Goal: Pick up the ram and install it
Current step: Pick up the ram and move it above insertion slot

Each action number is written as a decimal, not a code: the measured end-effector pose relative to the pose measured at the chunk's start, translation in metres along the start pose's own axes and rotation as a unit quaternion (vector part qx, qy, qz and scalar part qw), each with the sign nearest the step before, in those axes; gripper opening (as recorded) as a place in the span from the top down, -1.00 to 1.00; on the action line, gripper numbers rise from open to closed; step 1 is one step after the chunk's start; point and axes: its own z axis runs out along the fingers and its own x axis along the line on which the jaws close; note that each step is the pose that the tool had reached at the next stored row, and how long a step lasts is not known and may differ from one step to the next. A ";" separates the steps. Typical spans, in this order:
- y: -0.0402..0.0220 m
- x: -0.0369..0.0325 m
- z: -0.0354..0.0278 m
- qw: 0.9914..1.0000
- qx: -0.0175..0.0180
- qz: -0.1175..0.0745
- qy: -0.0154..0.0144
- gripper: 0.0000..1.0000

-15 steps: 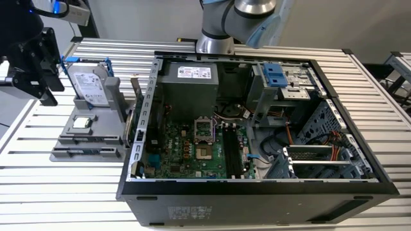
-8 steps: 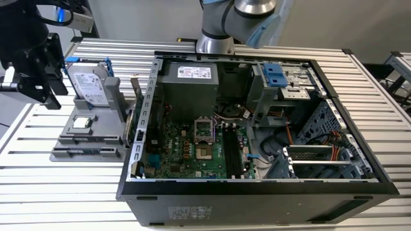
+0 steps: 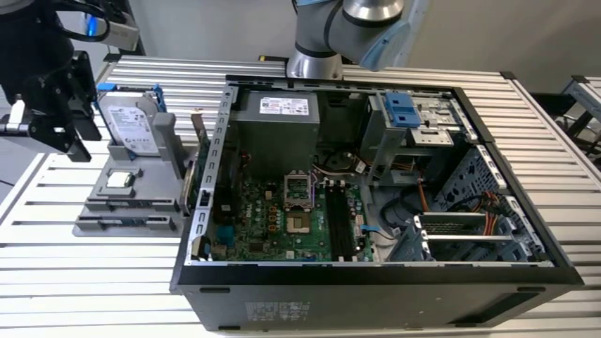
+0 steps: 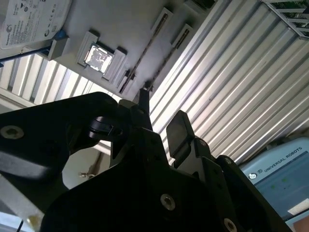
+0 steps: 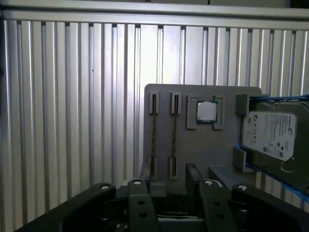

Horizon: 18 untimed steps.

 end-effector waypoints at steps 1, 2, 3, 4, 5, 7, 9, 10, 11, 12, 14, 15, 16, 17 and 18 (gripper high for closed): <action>-0.0002 0.0001 0.0012 1.000 0.000 0.000 0.000 -1.00; -0.0003 0.0001 0.0025 1.000 0.000 0.000 0.000 -1.00; -0.0004 0.0001 0.0041 1.000 0.000 0.000 0.000 -1.00; -0.0005 0.0002 0.0059 1.000 0.000 0.000 0.000 -1.00; -0.0006 0.0003 0.0077 1.000 0.000 0.000 0.000 -1.00; -0.0009 0.0004 0.0112 1.000 0.000 0.000 0.000 -1.00; -0.0011 0.0006 0.0149 1.000 0.000 0.000 0.000 -1.00; -0.0012 0.0006 0.0167 1.000 0.000 0.000 0.000 -1.00; -0.0013 0.0007 0.0184 1.000 0.000 0.000 0.000 -1.00; -0.0014 0.0008 0.0204 1.000 0.000 0.000 0.000 -1.00; -0.0016 0.0009 0.0239 1.000 0.000 0.000 0.000 -1.00; -0.0016 0.0010 0.0258 1.000 0.000 0.000 0.000 -1.00; -0.0017 0.0010 0.0277 1.000 0.000 0.000 0.000 -1.00; -0.0018 0.0011 0.0295 1.000 0.000 0.000 0.000 -1.00; -0.0019 0.0012 0.0312 1.000 0.000 0.000 0.000 -1.00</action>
